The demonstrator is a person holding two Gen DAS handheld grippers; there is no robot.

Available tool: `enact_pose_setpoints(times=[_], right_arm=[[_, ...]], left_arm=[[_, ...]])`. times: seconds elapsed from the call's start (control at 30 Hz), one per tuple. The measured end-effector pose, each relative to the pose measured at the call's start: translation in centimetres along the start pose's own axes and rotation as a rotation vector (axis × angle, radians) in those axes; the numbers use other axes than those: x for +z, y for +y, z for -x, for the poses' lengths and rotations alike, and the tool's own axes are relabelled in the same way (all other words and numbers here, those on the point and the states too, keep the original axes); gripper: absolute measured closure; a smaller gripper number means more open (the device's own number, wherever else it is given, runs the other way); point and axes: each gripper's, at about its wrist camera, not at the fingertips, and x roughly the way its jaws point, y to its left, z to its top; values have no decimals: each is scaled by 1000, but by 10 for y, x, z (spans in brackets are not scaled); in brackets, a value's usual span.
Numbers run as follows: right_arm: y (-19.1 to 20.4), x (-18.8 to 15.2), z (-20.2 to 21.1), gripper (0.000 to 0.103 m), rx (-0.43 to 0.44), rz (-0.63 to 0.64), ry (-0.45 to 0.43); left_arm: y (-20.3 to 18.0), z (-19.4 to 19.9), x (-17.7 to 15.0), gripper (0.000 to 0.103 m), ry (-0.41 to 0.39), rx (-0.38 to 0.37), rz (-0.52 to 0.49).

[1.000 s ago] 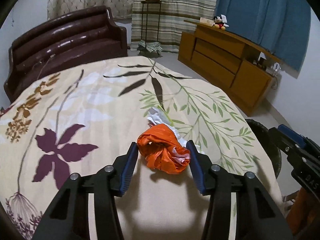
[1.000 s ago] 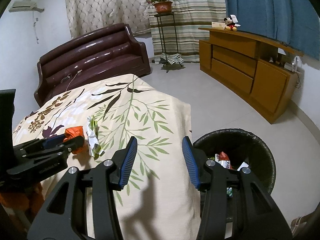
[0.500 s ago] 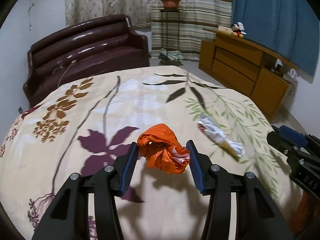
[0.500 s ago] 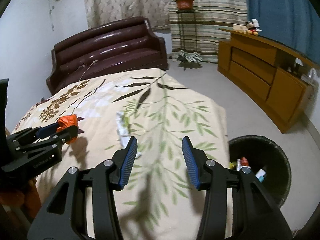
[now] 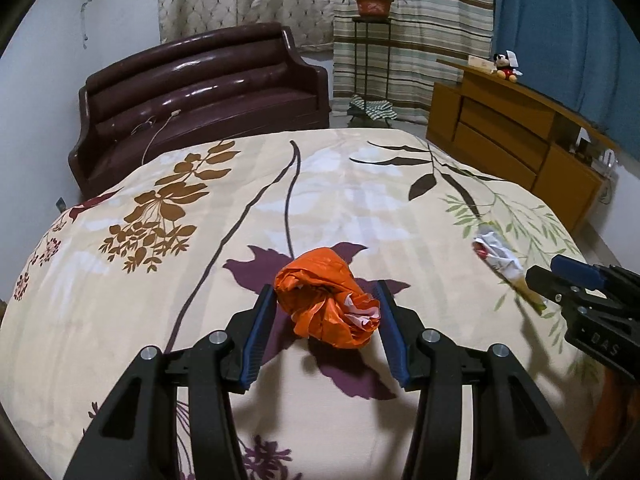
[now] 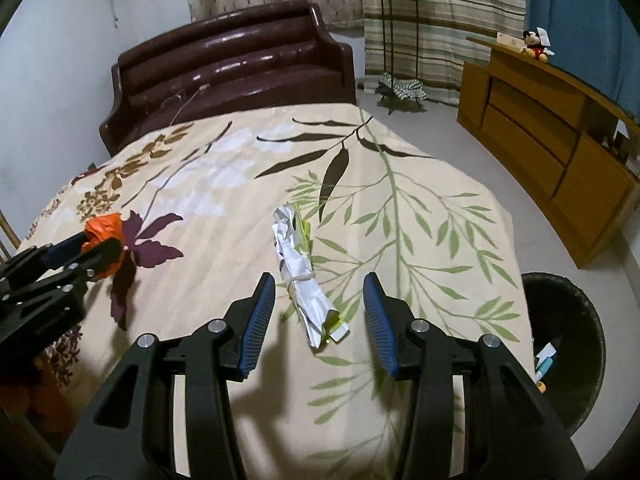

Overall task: Collect trash
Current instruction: 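Grasp the orange bag with the left gripper while the right gripper reaches the white wrapper, then close the right gripper on the white wrapper and lift it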

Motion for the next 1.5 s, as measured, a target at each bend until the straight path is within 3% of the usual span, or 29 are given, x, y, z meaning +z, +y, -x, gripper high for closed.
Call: enact_pose_setpoints(times=[0.17, 0.5, 0.57, 0.73, 1.2, 1.5], right_arm=[[-1, 1, -10, 73, -10, -3, 34], [10, 0, -14, 74, 0, 32, 53], [12, -1, -16, 82, -1, 42, 60], [13, -2, -16, 85, 9, 45, 65], [-2, -10, 12, 86, -4, -1, -9], [-28, -17, 48, 86, -56, -46, -93]], left_arm=[[4, -1, -1, 54, -2, 0, -3], [1, -3, -3, 54, 4, -7, 1], [-1, -2, -3, 54, 2, -7, 1], [-4, -2, -3, 54, 0, -13, -2], [-28, 4, -2, 54, -27, -40, -14], [-64, 14, -1, 54, -46, -89, -30]])
